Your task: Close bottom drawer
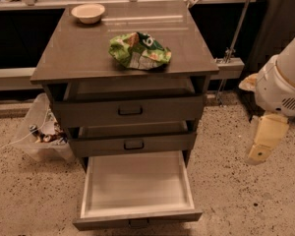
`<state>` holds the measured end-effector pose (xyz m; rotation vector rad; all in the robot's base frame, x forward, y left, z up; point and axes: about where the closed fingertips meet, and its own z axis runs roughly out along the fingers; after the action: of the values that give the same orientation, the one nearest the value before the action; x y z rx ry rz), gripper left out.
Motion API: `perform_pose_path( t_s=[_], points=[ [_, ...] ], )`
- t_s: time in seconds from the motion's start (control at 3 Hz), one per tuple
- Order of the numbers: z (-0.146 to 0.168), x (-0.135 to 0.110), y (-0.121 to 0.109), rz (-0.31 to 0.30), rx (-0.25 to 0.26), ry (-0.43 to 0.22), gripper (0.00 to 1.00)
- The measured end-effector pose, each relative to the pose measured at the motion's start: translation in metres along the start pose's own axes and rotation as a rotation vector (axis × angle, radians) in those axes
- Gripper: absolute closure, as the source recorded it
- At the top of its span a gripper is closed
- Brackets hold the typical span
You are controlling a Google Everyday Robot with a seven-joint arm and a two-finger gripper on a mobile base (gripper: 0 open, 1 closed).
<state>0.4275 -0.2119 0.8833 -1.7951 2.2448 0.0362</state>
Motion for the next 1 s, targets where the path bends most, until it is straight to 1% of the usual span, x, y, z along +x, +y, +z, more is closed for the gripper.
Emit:
perform_pose_path(
  t_s=[0.33,0.67,1.0],
  points=[
    [0.000,0.000,0.000,0.000,-0.001,0.001,0.00],
    [-0.001,-0.005,-0.004,-0.017,0.015,0.010,0.00],
    [0.028,-0.002,0.001,-0.014,-0.039,0.037,0.00]
  ],
)
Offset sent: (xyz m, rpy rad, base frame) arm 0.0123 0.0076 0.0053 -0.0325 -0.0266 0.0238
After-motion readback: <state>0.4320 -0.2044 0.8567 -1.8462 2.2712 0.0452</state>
